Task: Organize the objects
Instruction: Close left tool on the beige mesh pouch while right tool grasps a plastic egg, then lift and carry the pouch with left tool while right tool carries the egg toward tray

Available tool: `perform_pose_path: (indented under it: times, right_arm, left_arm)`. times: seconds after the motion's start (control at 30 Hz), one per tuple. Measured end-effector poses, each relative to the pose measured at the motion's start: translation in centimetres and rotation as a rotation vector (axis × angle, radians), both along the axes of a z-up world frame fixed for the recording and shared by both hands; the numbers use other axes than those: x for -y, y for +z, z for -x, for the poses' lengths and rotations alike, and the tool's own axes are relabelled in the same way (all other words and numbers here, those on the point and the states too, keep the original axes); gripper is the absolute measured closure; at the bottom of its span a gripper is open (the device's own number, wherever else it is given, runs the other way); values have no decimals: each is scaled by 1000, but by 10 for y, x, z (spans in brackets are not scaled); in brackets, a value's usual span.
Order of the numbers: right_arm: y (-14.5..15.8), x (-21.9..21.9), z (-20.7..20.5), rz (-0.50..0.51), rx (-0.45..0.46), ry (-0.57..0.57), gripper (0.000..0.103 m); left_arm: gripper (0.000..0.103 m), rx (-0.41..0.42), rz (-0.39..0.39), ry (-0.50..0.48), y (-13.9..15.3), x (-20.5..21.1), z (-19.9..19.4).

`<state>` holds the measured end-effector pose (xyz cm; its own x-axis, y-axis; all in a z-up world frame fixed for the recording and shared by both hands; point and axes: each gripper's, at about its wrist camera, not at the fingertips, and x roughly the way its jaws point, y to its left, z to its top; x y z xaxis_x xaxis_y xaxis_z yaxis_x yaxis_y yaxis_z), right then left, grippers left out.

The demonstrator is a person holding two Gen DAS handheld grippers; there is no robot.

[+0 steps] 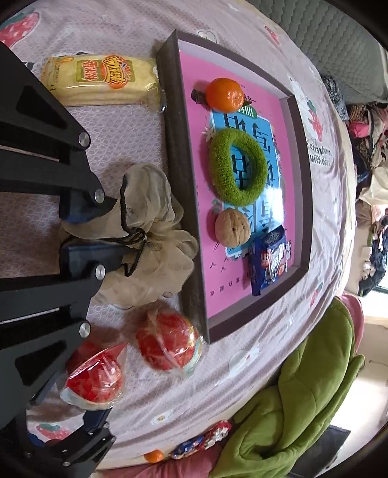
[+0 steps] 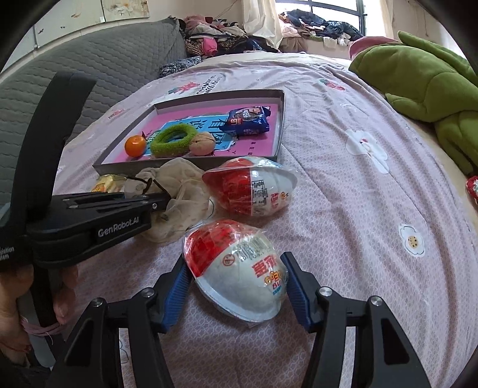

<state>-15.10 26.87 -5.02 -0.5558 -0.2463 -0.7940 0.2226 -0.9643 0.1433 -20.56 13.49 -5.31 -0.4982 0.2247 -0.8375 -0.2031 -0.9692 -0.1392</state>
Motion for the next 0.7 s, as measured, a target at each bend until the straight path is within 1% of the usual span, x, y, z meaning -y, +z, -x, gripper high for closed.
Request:
perform_pose_path:
  times: [0.13,0.2,0.3,0.7]
  right_arm:
    - [2,-3,-1,57,16,2,43]
    - [4,-3,-3,57,13,5,43]
    - [8,-3,-5,75,5,7,43]
    - [23,5,-16,94,-52,9,43]
  left_arm:
    - [97,-4,-21,-5,2,4,-7]
    - [97,-8,-29,-3,5,7,-11]
    - [97,-35,-18,1,13,9,-20]
    - [97,-109,8,38,43,31,-45]
